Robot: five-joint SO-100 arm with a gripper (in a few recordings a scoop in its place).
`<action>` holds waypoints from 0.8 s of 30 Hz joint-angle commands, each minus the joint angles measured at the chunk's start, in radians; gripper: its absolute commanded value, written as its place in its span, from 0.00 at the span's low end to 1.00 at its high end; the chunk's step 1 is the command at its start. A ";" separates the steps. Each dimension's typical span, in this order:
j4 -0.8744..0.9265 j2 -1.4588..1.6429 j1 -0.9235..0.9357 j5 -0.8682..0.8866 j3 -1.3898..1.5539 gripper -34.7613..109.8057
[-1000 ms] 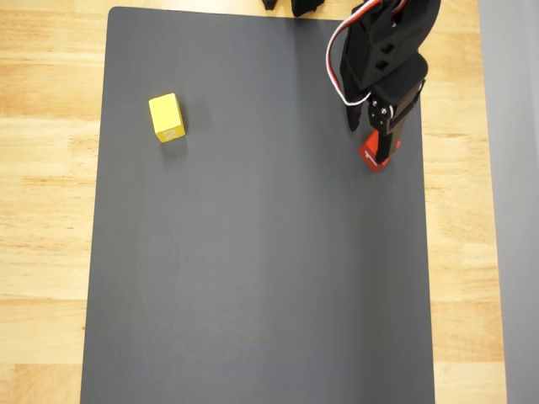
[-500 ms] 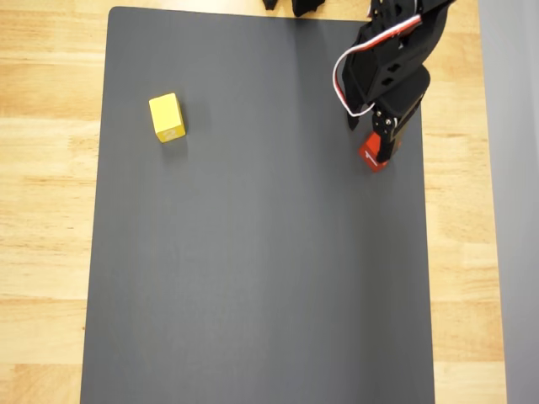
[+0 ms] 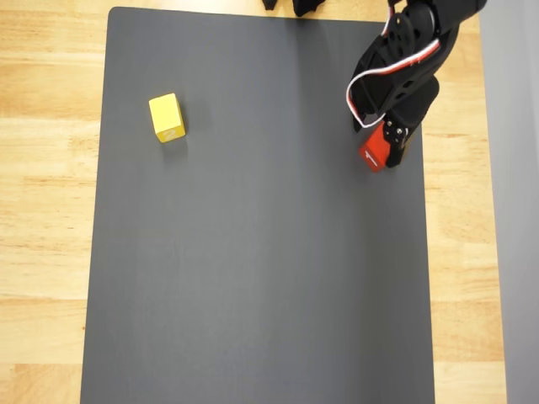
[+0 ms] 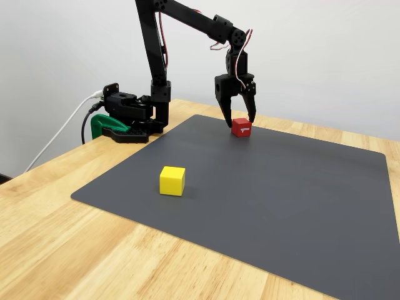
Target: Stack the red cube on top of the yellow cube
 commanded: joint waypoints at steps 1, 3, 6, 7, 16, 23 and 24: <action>0.015 0.015 -0.008 -0.020 -0.025 0.42; 0.018 0.012 -0.005 -0.020 -0.025 0.42; 0.028 0.008 -0.003 -0.026 -0.025 0.40; 0.029 0.006 -0.003 -0.026 -0.025 0.39; 0.049 -0.012 -0.003 -0.040 -0.028 0.34; 0.058 -0.031 0.003 -0.043 -0.040 0.24; 0.063 -0.038 0.006 -0.046 -0.043 0.24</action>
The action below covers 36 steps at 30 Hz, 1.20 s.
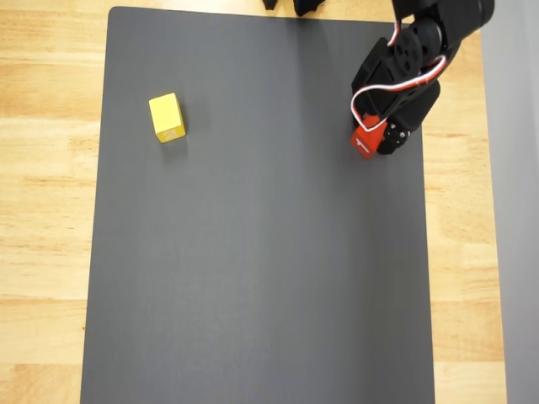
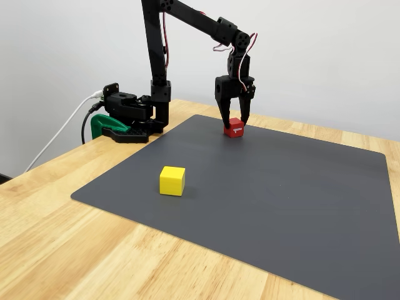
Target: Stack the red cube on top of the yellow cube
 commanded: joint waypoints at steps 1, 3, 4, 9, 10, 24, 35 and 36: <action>0.023 -0.006 0.009 -0.017 -0.023 0.24; 0.025 -0.006 0.018 -0.017 -0.023 0.24; 0.023 0.000 0.029 -0.008 -0.023 0.24; 0.023 0.069 0.087 -0.005 -0.023 0.24; 0.023 0.086 0.098 -0.005 -0.023 0.24; 0.109 0.385 0.339 -0.051 -0.028 0.24; 0.150 0.499 0.588 -0.087 -0.002 0.24; 0.155 0.508 0.604 -0.086 -0.002 0.24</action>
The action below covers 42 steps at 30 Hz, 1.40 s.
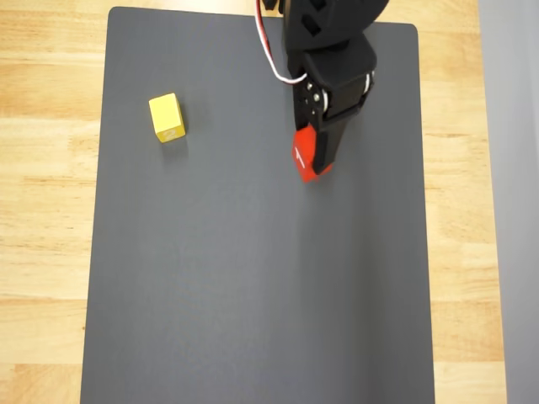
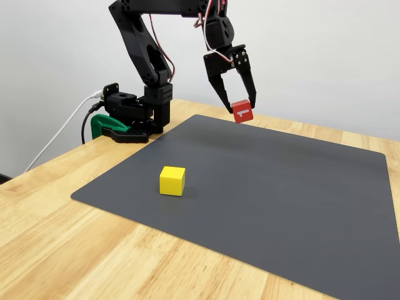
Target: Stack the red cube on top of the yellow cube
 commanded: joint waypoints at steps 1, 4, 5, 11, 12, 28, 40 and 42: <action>0.021 0.060 0.054 -0.015 0.009 0.24; 0.041 0.091 0.109 -0.008 0.011 0.24; 0.049 0.100 0.127 -0.005 0.011 0.24; 0.046 0.137 0.259 -0.028 0.011 0.24; 0.038 0.137 0.282 -0.037 0.011 0.24; -0.031 0.121 0.647 -0.167 0.021 0.24; -0.146 0.006 0.818 -0.196 0.011 0.24; -0.143 -0.006 0.822 -0.187 0.003 0.24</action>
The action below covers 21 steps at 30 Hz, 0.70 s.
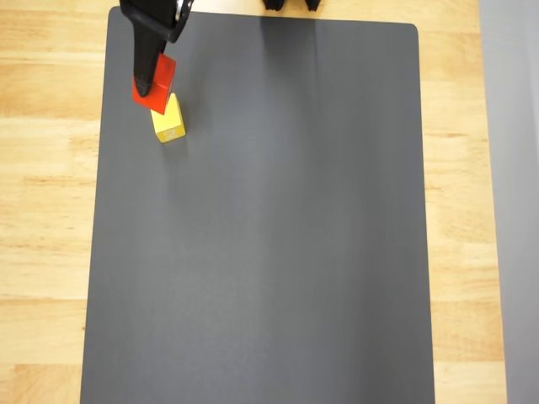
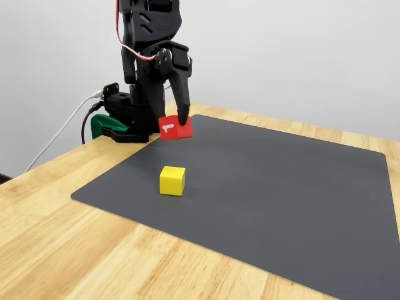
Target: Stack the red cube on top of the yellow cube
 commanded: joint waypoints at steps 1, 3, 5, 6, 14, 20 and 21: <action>0.006 -0.002 0.005 0.014 -0.032 0.24; 0.008 -0.012 0.005 0.025 -0.037 0.24; 0.017 -0.026 0.005 0.035 -0.041 0.24; 0.026 -0.031 0.005 0.040 -0.043 0.24; 0.077 -0.055 0.000 0.058 -0.043 0.24; 0.077 -0.112 -0.006 0.080 -0.051 0.24; 0.077 -0.127 -0.005 0.081 -0.058 0.24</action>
